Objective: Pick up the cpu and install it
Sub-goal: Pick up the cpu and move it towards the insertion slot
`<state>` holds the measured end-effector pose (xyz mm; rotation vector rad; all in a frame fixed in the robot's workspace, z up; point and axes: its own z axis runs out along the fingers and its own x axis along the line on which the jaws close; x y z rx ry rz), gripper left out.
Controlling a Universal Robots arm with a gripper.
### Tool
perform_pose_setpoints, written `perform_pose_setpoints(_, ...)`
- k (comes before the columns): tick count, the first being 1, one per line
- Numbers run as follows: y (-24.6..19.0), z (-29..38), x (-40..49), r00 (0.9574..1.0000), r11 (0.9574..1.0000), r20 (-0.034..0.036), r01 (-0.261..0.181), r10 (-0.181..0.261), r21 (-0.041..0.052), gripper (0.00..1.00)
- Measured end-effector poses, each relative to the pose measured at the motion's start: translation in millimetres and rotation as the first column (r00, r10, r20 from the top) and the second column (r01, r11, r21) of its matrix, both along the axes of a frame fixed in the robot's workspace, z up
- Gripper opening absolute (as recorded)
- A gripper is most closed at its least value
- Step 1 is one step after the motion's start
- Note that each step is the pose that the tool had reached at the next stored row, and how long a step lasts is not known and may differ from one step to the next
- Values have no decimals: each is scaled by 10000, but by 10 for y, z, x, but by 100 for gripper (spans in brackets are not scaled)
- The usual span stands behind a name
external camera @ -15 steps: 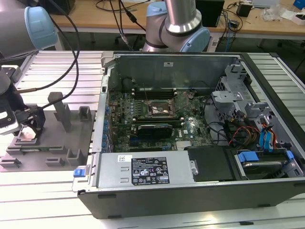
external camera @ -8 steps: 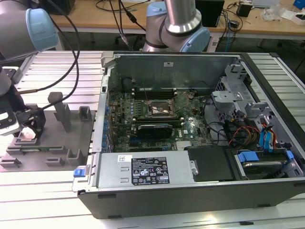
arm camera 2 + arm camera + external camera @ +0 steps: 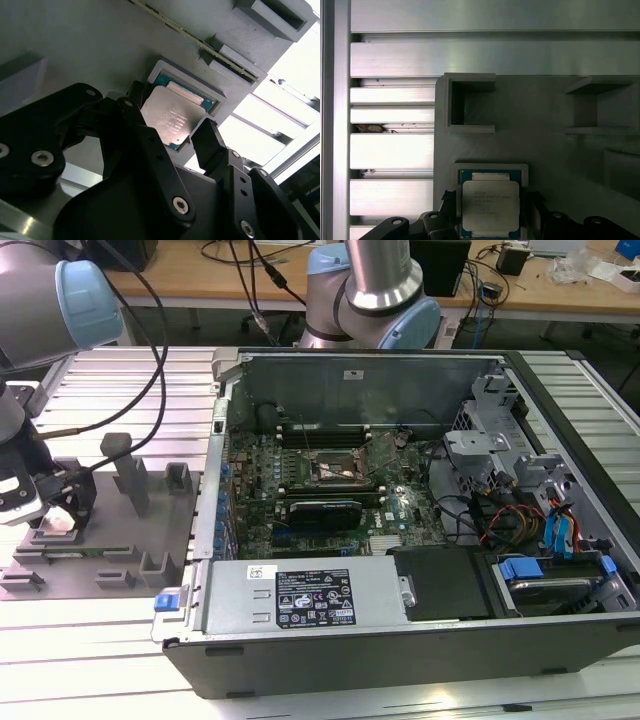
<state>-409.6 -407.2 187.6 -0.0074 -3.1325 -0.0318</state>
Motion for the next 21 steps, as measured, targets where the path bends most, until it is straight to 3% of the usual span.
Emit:
perform_pose_setpoints(7, 0, -1, 0, 10000, 10000, 0, 0, 0, 0, 65)
perform_pose_setpoints(8, 0, -1, 0, 10000, 10000, 0, 0, 0, 0, 57)
perform_pose_setpoints(21, 0, 22, 0, 10000, 10000, 0, 0, 0, 0, 57)
